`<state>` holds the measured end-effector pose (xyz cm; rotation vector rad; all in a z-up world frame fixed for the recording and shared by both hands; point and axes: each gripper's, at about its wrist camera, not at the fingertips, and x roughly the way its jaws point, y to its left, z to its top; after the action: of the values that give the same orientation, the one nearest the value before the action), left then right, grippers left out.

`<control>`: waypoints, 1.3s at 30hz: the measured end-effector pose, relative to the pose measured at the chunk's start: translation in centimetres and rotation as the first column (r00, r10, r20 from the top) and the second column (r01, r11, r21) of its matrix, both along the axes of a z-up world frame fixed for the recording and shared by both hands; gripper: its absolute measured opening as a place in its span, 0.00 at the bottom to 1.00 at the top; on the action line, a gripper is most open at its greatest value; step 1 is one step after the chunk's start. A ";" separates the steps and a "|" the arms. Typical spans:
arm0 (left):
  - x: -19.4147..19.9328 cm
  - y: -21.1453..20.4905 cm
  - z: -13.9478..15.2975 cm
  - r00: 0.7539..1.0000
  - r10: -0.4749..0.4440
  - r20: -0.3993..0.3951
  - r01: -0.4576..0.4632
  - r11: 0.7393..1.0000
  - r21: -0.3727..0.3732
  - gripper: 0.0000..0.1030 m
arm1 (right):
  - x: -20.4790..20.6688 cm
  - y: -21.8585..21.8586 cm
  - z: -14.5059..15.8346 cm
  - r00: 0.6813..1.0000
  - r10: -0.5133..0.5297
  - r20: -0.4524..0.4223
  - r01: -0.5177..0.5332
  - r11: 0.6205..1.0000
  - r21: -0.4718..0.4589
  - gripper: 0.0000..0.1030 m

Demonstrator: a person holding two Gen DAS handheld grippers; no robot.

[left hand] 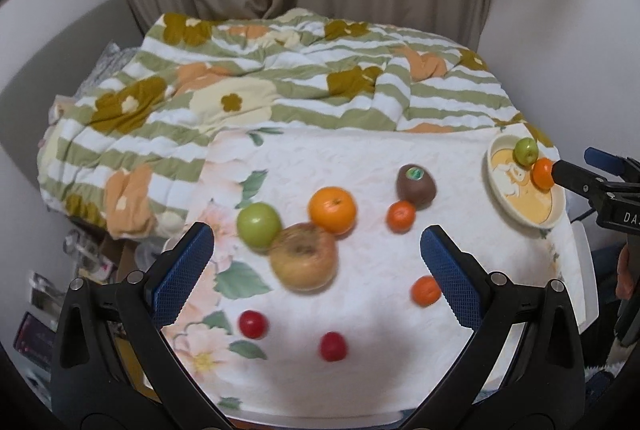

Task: Organize fruits
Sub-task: 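Grasp the large red apple with the left tool while the right tool grasps a tangerine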

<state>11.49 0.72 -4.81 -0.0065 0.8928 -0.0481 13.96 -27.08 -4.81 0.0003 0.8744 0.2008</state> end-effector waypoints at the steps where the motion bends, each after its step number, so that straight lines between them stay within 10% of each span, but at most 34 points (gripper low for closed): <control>1: 0.1 0.8 -0.2 1.000 -0.007 -0.008 0.007 1.000 -0.017 1.00 | 0.0 1.2 -0.1 1.000 -0.004 -0.006 0.004 1.000 -0.001 1.00; 26: 4.4 6.3 -11.2 0.963 -0.005 -0.271 -0.064 0.967 -0.245 1.00 | 5.3 10.8 -9.9 0.966 -0.032 -0.255 0.043 0.998 0.039 1.00; 39: 7.1 3.0 -14.9 0.940 0.035 -0.339 -0.110 0.972 -0.207 0.92 | 6.9 10.2 -13.8 0.942 0.050 -0.332 -0.031 0.998 0.063 0.80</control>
<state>18.57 3.69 -19.67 -0.2650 1.2225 -0.0795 20.82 -16.84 -18.63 0.0709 1.2083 0.2692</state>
